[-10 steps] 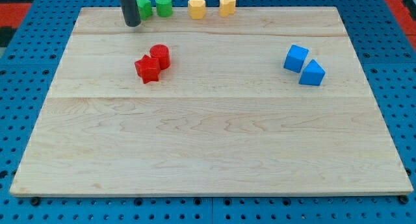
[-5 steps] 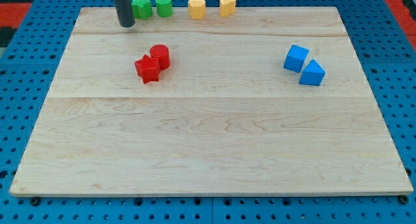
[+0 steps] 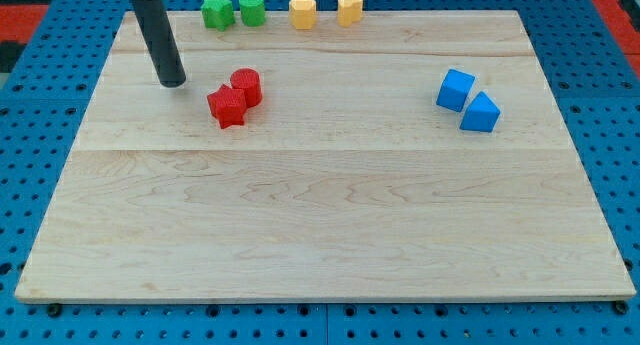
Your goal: Slightly push the red star towards down
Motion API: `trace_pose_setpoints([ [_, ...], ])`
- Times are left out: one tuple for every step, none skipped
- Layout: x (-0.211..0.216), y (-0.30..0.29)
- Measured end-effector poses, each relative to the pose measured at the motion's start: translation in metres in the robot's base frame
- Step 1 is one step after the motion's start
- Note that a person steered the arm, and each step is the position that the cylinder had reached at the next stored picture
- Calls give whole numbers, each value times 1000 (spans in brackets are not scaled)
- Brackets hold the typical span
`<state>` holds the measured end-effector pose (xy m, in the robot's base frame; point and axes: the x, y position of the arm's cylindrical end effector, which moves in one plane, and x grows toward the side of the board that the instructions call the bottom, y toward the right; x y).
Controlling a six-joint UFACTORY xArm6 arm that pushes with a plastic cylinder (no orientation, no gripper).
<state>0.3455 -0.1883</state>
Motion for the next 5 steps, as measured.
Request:
trace_pose_setpoints([
  [16,25],
  [46,49],
  [76,54],
  [82,51],
  [91,49],
])
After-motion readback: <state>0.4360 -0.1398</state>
